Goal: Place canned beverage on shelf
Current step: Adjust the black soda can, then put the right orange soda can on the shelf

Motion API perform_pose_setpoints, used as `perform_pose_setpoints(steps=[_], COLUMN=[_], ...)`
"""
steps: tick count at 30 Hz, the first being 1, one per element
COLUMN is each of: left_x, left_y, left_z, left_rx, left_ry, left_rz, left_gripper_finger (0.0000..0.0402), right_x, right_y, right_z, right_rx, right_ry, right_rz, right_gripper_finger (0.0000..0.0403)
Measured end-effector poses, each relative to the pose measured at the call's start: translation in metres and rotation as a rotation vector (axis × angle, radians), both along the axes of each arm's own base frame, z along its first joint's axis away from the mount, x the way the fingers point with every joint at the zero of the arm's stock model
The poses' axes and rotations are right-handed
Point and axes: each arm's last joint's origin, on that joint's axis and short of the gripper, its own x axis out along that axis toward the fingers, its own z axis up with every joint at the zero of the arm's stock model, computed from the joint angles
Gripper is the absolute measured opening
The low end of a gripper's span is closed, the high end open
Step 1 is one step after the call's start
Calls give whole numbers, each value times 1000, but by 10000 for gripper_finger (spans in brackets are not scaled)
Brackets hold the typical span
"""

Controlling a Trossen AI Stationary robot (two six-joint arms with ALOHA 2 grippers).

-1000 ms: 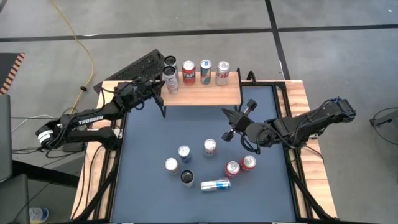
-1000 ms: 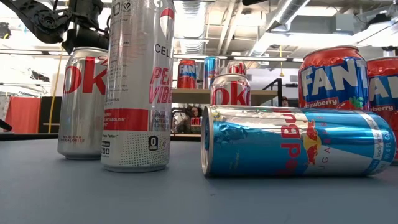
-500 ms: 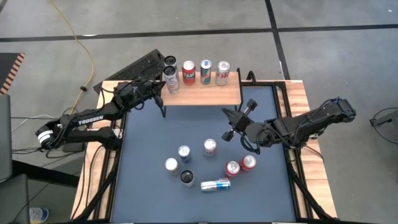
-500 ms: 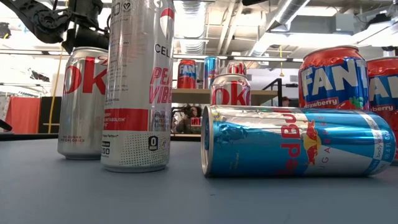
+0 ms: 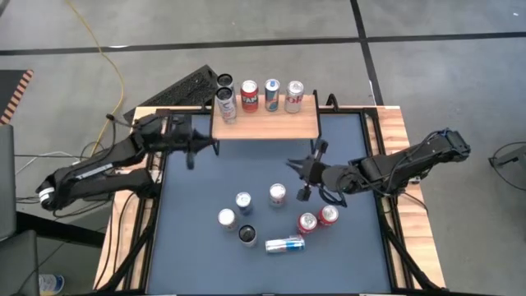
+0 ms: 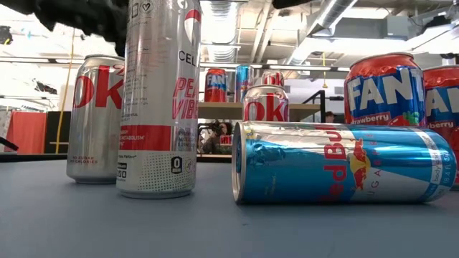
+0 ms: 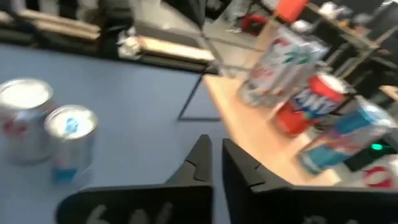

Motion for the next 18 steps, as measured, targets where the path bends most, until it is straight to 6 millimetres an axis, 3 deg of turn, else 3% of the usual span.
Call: perform_pose_setpoints(steps=[5, 11, 18], left_x=[-10, -14, -11], left_y=[-24, -40, -51], left_z=[11, 17, 18], left_rx=[10, 36, 32], left_ry=[-85, -134, -142], left_rz=[-155, -216, -286], left_gripper_finger=[17, 77, 153], right_x=[-6, -11, -26], right_y=[6, 16, 24], right_z=[-5, -8, -15], right_rx=[125, 265, 320], right_ry=[106, 108, 203], right_rz=[85, 117, 88], right_gripper_finger=[141, 256, 275])
